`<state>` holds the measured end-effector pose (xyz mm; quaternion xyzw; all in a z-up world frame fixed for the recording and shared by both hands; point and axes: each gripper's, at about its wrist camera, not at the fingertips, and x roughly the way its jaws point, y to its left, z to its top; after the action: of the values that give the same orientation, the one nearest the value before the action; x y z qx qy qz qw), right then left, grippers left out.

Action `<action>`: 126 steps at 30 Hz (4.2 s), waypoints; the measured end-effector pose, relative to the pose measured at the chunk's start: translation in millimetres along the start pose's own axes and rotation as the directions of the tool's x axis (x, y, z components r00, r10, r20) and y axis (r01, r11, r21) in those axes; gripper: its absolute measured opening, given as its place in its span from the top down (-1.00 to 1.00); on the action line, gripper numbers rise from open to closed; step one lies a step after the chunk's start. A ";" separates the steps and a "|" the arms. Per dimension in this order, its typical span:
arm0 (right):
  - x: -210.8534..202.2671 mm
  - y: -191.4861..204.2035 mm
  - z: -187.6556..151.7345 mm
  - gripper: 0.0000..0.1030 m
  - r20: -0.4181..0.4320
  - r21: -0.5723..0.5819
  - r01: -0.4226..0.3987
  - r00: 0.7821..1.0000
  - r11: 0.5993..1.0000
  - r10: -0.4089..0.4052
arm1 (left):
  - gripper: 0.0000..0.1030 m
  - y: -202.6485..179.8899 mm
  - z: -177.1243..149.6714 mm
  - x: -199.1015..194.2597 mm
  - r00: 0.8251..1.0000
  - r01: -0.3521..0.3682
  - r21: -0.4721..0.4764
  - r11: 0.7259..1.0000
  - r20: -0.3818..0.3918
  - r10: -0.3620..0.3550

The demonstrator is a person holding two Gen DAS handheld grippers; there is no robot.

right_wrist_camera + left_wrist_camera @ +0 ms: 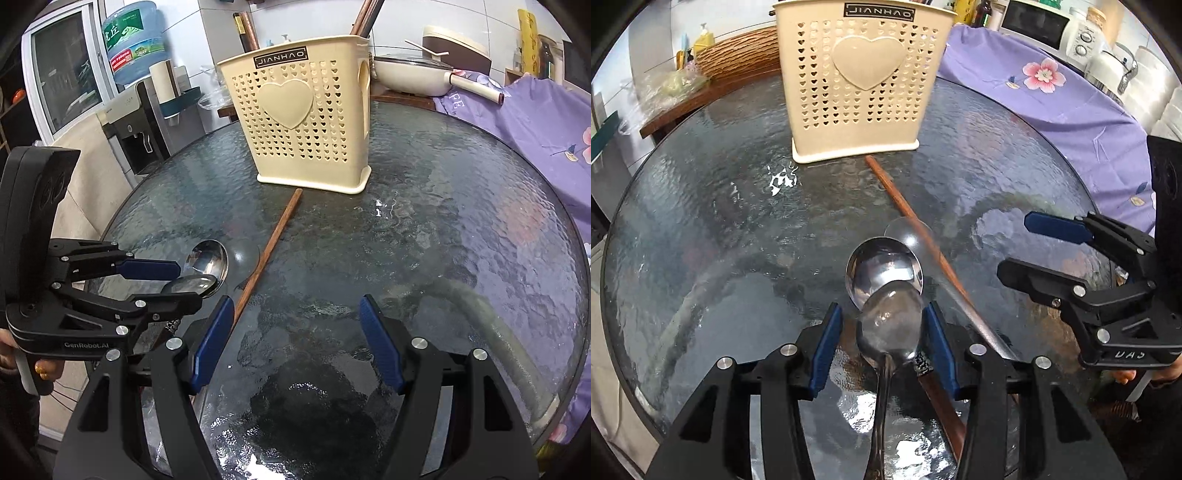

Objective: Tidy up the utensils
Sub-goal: 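Grasp the metal spoon by its handle with the left tool, then lift the spoon with the left tool while the right tool grasps the other spoon, then carry both held spoons up over the cream holder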

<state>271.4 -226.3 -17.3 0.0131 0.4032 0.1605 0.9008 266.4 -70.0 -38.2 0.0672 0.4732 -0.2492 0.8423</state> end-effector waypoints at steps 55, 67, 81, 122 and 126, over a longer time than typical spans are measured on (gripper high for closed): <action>61.1 103.2 30.1 0.06 -0.083 -0.238 0.074 0.992 0.968 -0.096 | 0.30 84.0 13.5 -42.5 0.972 -0.121 -0.266 0.956 0.166 0.169; 43.6 88.7 32.5 0.06 -0.077 -0.199 0.021 0.996 0.980 -0.037 | 0.30 71.3 12.7 -14.1 0.980 -0.179 -0.167 0.970 0.061 0.191; 21.3 69.7 34.9 0.07 -0.043 -0.162 0.028 0.998 0.986 -0.035 | 0.08 66.7 23.8 1.4 0.977 -0.211 -0.088 0.973 -0.017 0.211; -49.9 61.5 67.9 0.07 0.114 -0.169 -0.041 0.992 0.985 0.061 | 0.33 27.9 53.4 -97.3 0.940 -0.128 -0.106 0.986 0.303 0.154; -55.4 62.0 74.6 0.07 0.129 -0.180 -0.033 0.990 0.983 0.057 | 0.34 26.5 58.2 -104.8 0.931 -0.120 -0.113 0.986 0.332 0.151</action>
<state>274.1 -176.2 82.6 -0.0472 0.3259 0.2147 0.9195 278.8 -30.1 77.2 0.0173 0.3260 -0.1764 0.9286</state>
